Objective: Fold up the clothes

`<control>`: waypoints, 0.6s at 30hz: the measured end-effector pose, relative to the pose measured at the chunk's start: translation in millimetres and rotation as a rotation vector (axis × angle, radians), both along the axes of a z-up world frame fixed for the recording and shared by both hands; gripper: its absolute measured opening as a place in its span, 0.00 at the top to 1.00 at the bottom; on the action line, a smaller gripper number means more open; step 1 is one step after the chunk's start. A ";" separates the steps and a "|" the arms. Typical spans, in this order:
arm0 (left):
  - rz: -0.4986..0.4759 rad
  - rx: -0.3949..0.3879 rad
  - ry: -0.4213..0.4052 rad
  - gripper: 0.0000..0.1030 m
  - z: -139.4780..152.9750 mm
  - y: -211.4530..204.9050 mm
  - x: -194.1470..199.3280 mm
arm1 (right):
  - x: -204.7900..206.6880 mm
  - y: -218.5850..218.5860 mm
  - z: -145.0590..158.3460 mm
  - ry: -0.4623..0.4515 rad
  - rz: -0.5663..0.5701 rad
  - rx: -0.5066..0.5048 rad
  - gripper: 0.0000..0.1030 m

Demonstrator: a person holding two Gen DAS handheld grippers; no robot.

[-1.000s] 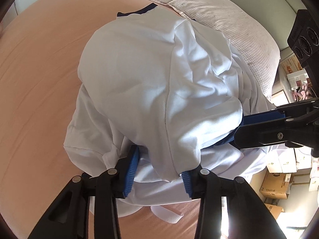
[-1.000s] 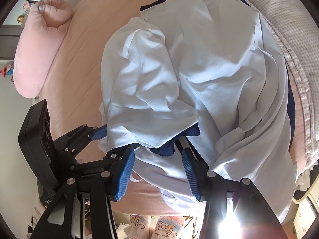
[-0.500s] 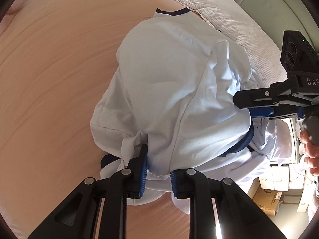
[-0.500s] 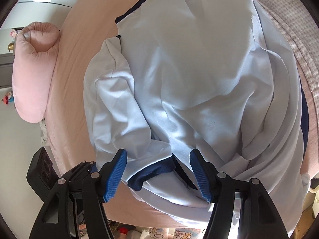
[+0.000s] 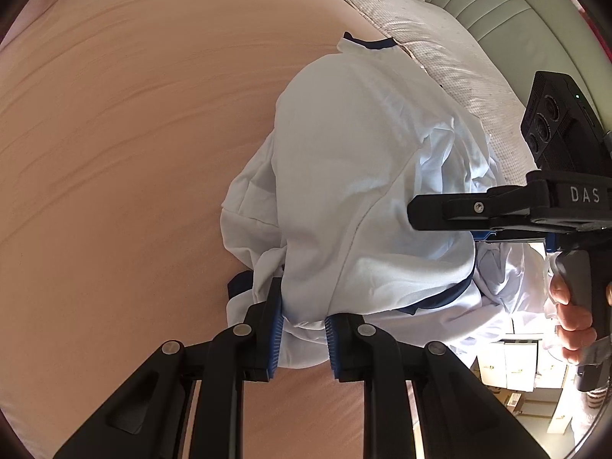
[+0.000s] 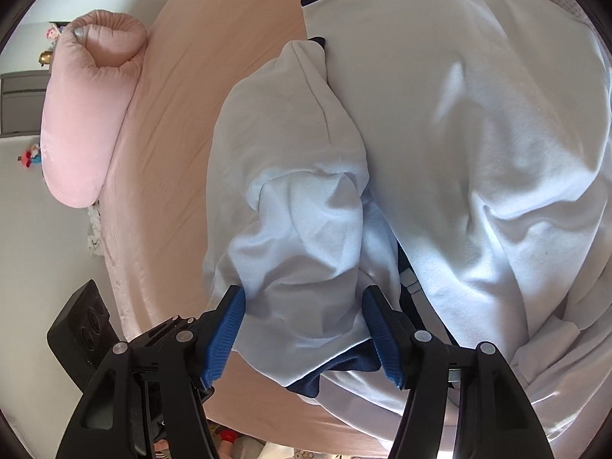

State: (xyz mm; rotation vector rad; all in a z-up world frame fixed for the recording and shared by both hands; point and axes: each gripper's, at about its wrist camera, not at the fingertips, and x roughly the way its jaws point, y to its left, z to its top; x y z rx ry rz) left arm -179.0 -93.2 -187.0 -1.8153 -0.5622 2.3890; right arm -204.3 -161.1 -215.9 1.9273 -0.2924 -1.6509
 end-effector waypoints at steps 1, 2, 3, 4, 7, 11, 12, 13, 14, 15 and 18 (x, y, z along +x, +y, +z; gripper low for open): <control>0.011 -0.005 -0.001 0.83 0.2 -1.8 2.4 | 0.6 -2.6 -1.0 0.006 0.012 0.009 0.53; 0.023 -0.010 -0.001 0.83 0.4 -3.6 4.6 | -4.9 -0.9 -0.8 0.010 0.022 0.015 0.56; 0.036 -0.005 0.002 0.83 1.5 -6.3 3.8 | -9.3 3.1 -0.1 0.012 0.034 0.012 0.62; 0.047 0.001 0.008 0.83 2.8 -9.3 4.4 | -7.9 6.8 1.0 0.012 0.047 0.007 0.68; 0.060 -0.009 0.021 0.83 17.5 -24.0 22.7 | 6.4 39.4 6.7 0.011 0.073 -0.021 0.74; 0.083 -0.074 0.002 0.75 27.9 -28.1 25.7 | 11.5 34.2 13.3 0.009 0.092 -0.050 0.76; 0.089 -0.084 0.001 0.70 31.2 -29.6 26.8 | 13.1 31.4 12.7 0.008 0.101 -0.053 0.76; 0.089 -0.080 0.010 0.67 34.5 -29.7 28.3 | 14.8 28.5 12.0 0.006 0.110 -0.057 0.76; 0.090 -0.076 0.020 0.60 37.9 -29.8 29.9 | 16.5 25.7 11.4 0.004 0.119 -0.060 0.76; 0.090 -0.073 0.029 0.54 41.2 -29.8 31.4 | 18.1 22.8 10.7 0.003 0.128 -0.063 0.76; 0.069 -0.077 0.063 0.46 52.0 -27.9 38.7 | 20.7 19.5 7.9 0.003 0.157 -0.064 0.76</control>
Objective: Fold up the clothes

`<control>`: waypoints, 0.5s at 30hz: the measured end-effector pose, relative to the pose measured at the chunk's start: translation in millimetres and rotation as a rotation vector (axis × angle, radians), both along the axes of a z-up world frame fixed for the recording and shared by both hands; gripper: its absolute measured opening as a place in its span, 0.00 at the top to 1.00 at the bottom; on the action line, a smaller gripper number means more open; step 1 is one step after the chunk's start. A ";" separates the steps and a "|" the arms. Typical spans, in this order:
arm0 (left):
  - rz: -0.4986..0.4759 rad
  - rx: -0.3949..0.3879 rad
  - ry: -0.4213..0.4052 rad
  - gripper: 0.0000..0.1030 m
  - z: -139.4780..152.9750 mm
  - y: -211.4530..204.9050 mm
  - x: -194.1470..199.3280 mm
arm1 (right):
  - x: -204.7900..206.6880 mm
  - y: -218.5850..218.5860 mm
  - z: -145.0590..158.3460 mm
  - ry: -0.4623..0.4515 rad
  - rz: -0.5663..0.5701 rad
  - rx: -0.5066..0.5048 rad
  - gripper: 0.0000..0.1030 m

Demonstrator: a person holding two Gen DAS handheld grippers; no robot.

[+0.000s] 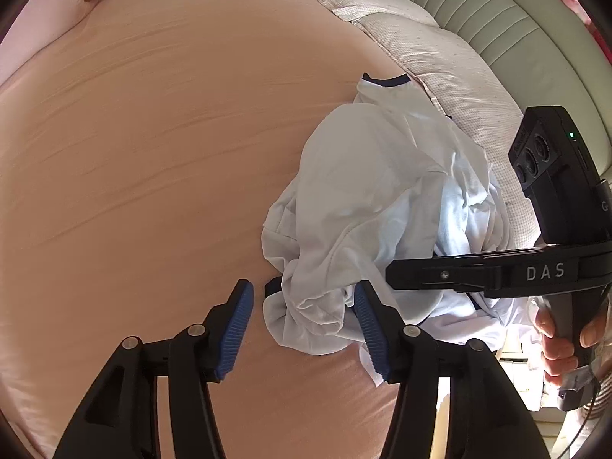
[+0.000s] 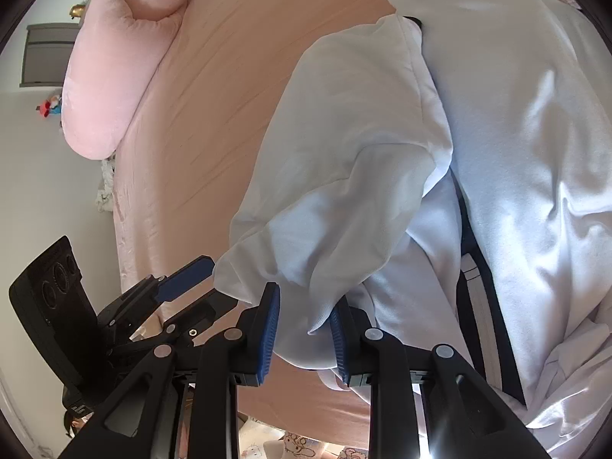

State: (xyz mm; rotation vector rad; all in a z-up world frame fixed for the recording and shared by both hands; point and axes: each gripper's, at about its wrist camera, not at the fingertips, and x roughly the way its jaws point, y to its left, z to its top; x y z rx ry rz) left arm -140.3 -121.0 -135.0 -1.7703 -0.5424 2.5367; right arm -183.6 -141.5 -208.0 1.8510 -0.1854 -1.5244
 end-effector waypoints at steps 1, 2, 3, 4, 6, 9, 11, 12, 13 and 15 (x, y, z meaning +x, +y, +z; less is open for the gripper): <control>-0.016 -0.007 0.016 0.46 2.4 3.9 0.3 | -3.0 1.5 -0.3 -0.001 0.008 -0.002 0.76; -0.032 -0.015 0.032 0.45 4.7 8.0 0.2 | -3.8 4.8 1.8 -0.001 0.014 -0.003 0.76; -0.053 -0.031 0.048 0.45 4.5 15.9 -4.2 | -4.8 6.6 3.6 0.001 0.018 -0.001 0.76; -0.074 -0.046 0.064 0.45 4.3 23.7 -8.5 | -5.8 7.6 6.6 0.008 0.020 0.003 0.76; -0.115 -0.073 0.085 0.45 2.6 35.9 -12.1 | -7.6 11.9 12.4 0.046 0.029 0.019 0.83; -0.160 -0.087 0.099 0.45 -0.4 46.9 -11.7 | 19.0 -13.0 10.9 0.065 0.036 0.022 0.93; -0.177 -0.076 0.084 0.45 -5.9 52.6 -15.4 | 22.7 -18.7 9.1 0.060 0.031 0.017 0.93; -0.177 -0.071 0.081 0.45 -7.6 54.1 -15.8 | 22.7 -23.2 7.2 0.061 0.026 0.013 0.93; -0.181 -0.063 0.083 0.45 -8.4 55.8 -16.7 | 21.2 -32.1 3.5 0.057 0.023 0.008 0.93; -0.190 -0.048 0.087 0.45 -10.0 59.2 -18.3 | 19.5 -39.7 3.0 0.039 0.024 -0.015 0.93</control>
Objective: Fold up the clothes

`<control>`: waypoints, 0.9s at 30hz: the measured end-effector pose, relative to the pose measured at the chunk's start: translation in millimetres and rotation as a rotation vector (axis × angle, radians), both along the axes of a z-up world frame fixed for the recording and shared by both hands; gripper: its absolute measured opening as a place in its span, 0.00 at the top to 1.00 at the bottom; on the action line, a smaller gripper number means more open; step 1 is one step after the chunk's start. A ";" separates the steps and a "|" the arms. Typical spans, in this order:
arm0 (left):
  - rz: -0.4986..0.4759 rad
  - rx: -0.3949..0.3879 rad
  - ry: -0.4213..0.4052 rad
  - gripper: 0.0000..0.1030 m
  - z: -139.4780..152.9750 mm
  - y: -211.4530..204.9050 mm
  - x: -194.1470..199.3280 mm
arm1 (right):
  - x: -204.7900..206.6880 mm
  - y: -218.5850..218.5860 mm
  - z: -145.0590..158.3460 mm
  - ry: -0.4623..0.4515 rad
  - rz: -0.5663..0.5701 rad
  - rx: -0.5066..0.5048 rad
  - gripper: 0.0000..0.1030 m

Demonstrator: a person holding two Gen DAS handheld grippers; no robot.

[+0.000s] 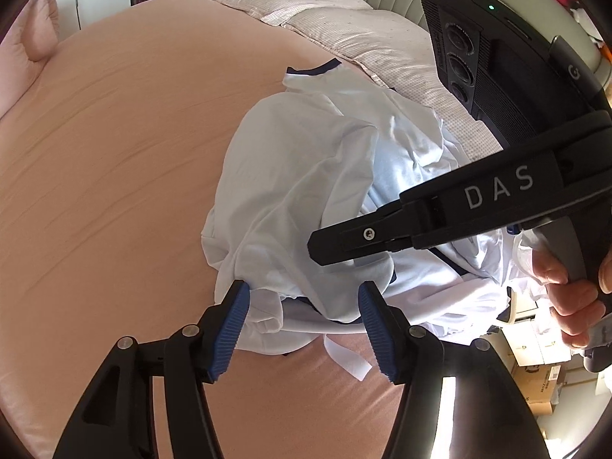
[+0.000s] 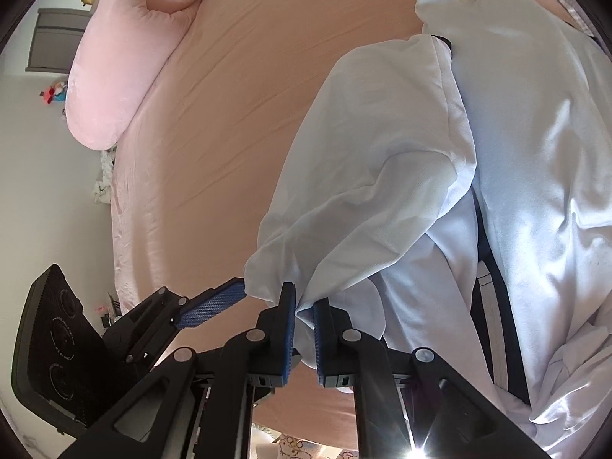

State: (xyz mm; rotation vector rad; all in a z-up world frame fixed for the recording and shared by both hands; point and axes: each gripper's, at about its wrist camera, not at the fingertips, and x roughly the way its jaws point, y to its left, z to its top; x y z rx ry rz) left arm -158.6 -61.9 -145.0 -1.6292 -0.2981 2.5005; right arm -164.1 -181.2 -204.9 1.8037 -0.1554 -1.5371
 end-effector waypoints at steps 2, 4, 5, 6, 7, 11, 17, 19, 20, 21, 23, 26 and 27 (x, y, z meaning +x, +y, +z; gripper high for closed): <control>0.002 0.028 -0.002 0.45 -0.2 2.0 -0.9 | 0.5 -1.3 5.5 -0.016 0.005 -0.026 0.93; -0.006 0.059 -0.006 0.45 -0.2 4.4 -1.9 | 1.7 -4.0 10.1 -0.023 0.012 -0.047 0.93; -0.003 0.063 0.002 0.45 0.5 5.1 -1.7 | 2.3 -5.5 12.3 -0.025 0.016 -0.057 0.93; 0.004 0.045 0.015 0.45 1.2 6.3 -1.6 | 3.0 -7.3 14.4 -0.027 0.019 -0.065 0.93; 0.011 0.026 0.028 0.45 1.8 7.4 -1.5 | 3.9 -9.4 16.4 -0.029 0.021 -0.071 0.93; 0.022 -0.033 0.091 0.45 0.3 9.3 -1.1 | 9.5 -31.5 21.0 -0.036 0.030 -0.088 0.93; 0.064 0.039 0.017 0.81 -17.8 -1.8 -5.7 | -0.2 2.9 29.7 -0.041 0.015 -0.077 0.93; 0.083 0.062 0.020 0.86 -18.2 -8.2 -4.2 | -1.6 3.9 28.6 -0.058 0.023 -0.084 0.93; 0.083 0.062 0.027 0.88 -16.9 -10.2 -3.6 | -1.7 5.7 29.0 -0.058 0.021 -0.088 0.93; 0.084 0.062 0.034 0.88 -15.6 -12.2 -3.0 | -1.9 7.5 29.4 -0.058 0.019 -0.092 0.93; 0.096 0.050 0.036 0.88 -14.2 -16.8 -1.7 | -2.6 10.4 32.1 -0.038 0.028 -0.087 0.93; 0.116 0.057 0.033 0.88 -11.6 -24.8 -4.1 | -6.9 18.6 36.0 -0.002 0.010 -0.062 0.92; 0.121 0.056 0.031 0.88 -12.4 -27.3 -6.9 | -9.8 22.0 35.9 0.001 -0.001 -0.050 0.90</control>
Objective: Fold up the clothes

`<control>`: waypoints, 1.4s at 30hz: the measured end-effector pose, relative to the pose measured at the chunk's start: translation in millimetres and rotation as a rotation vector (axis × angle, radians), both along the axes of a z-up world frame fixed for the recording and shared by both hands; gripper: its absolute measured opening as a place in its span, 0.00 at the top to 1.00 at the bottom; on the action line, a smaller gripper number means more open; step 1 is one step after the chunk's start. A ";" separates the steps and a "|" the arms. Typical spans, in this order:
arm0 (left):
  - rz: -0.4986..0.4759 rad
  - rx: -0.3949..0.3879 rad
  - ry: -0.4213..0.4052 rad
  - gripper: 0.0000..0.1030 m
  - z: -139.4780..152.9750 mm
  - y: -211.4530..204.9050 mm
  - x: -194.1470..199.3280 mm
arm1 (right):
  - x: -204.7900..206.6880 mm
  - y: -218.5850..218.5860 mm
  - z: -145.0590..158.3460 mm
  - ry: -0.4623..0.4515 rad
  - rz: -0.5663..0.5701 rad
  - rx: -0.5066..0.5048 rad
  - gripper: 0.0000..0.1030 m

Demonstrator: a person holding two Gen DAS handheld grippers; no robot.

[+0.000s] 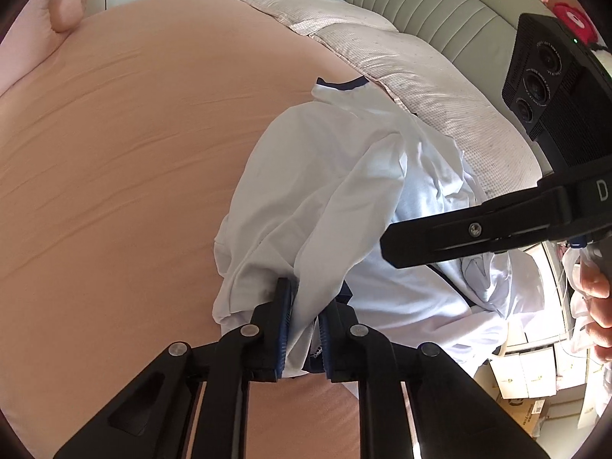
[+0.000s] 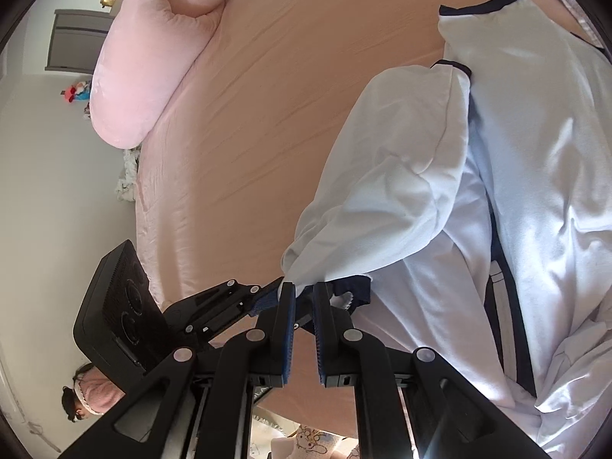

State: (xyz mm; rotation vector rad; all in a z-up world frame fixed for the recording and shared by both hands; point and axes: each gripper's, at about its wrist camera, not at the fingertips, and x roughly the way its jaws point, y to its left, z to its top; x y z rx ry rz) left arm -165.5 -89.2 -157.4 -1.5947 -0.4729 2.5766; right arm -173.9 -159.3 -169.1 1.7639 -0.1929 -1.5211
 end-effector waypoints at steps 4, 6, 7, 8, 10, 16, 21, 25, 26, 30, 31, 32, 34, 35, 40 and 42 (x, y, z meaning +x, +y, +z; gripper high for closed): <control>0.009 -0.031 -0.013 0.88 1.1 -7.2 -2.4 | -14.2 17.8 -3.2 0.016 -0.068 0.057 0.47; 0.009 -0.046 -0.010 0.88 4.9 -10.9 10.6 | -20.8 26.6 -5.9 0.021 -0.109 0.083 0.45; 0.008 -0.043 -0.011 0.88 4.8 -12.5 11.4 | -23.4 30.2 -8.1 0.017 -0.124 0.091 0.45; 0.006 -0.039 -0.013 0.88 4.7 -14.1 12.2 | -26.0 33.8 -10.4 0.012 -0.139 0.100 0.45; 0.004 -0.024 -0.015 0.88 4.7 -16.5 13.3 | -30.4 38.9 -15.5 -0.003 -0.169 0.115 0.45; -0.023 0.003 -0.031 0.88 0.1 -15.9 15.1 | -40.6 35.8 -21.2 -0.017 -0.208 0.129 0.45; -0.046 0.001 -0.027 0.88 0.9 -12.3 15.8 | -49.0 18.4 -23.0 0.021 -0.186 0.135 0.45; -0.048 0.011 -0.033 0.88 1.9 -16.5 16.1 | -52.1 2.9 -28.8 0.062 -0.156 0.114 0.45; -0.050 0.018 -0.032 0.88 2.3 -18.1 16.6 | -52.5 -0.7 -30.3 0.073 -0.147 0.123 0.45; -0.056 -0.008 -0.028 0.88 5.2 -23.0 22.2 | -55.6 -7.1 -32.7 0.081 -0.122 0.116 0.60; -0.059 -0.012 -0.026 0.88 6.0 -24.3 24.2 | -56.4 -8.1 -32.6 0.076 -0.117 0.111 0.72; -0.059 -0.017 -0.029 0.88 6.7 -25.9 25.8 | -56.8 -9.2 -32.3 0.070 -0.113 0.106 0.76; -0.061 -0.024 -0.040 0.88 8.2 -29.4 29.4 | -56.7 -13.6 -29.5 0.081 -0.081 0.098 0.82; -0.064 -0.021 -0.042 0.88 9.6 -31.4 32.5 | -56.0 -16.2 -27.1 0.097 -0.061 0.094 0.83; -0.116 0.100 -0.113 0.85 17.0 -43.7 37.9 | -49.3 -24.0 -19.8 0.095 0.008 0.011 0.84; -0.113 0.076 -0.098 0.78 26.1 -45.2 42.6 | -46.4 -26.7 -18.5 0.096 0.026 0.012 0.84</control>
